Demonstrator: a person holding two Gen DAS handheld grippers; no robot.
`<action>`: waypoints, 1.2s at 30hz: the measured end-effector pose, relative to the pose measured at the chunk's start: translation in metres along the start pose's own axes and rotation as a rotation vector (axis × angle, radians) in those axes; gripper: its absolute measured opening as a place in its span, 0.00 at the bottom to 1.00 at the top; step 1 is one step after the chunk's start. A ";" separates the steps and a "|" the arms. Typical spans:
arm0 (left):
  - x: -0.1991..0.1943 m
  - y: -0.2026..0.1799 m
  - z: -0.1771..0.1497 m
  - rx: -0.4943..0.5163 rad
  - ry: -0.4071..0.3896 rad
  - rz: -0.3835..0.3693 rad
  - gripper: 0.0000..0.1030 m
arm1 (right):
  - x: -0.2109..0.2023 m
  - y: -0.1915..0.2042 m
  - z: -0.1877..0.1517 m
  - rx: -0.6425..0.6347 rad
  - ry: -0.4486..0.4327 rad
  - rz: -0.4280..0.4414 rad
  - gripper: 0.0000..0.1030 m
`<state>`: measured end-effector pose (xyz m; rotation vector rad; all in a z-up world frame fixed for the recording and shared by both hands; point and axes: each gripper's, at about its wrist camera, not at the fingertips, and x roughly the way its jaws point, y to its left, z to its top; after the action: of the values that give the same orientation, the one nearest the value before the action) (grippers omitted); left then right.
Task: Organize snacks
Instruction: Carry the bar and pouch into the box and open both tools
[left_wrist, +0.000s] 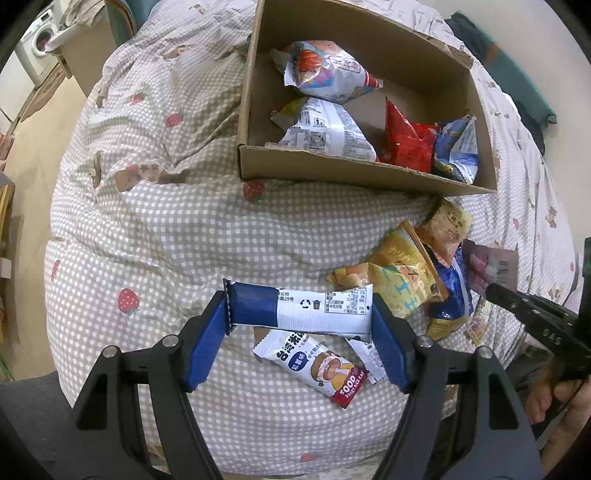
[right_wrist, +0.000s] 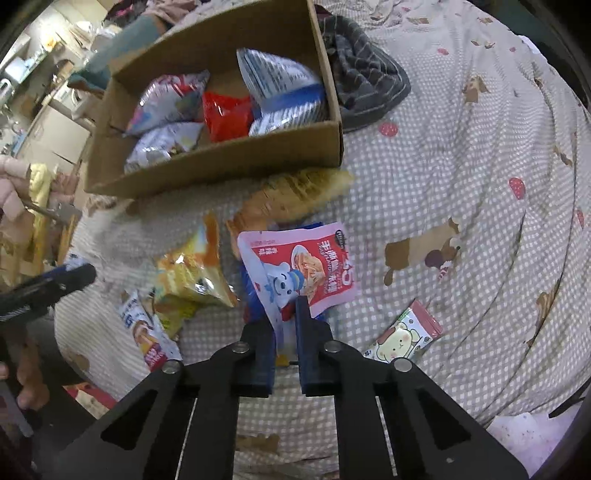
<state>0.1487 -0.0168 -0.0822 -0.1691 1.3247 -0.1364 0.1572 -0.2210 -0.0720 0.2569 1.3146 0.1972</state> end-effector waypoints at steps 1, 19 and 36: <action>0.000 0.000 0.000 0.001 -0.001 0.002 0.69 | 0.001 0.004 -0.006 0.005 -0.011 0.010 0.06; -0.010 0.001 0.005 0.007 -0.069 0.058 0.69 | -0.077 0.007 -0.020 0.066 -0.314 0.036 0.01; -0.076 -0.017 0.050 0.068 -0.275 0.101 0.69 | -0.139 0.051 0.020 -0.037 -0.462 0.163 0.01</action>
<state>0.1787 -0.0168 0.0050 -0.0603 1.0510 -0.0700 0.1432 -0.2132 0.0764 0.3546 0.8313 0.2810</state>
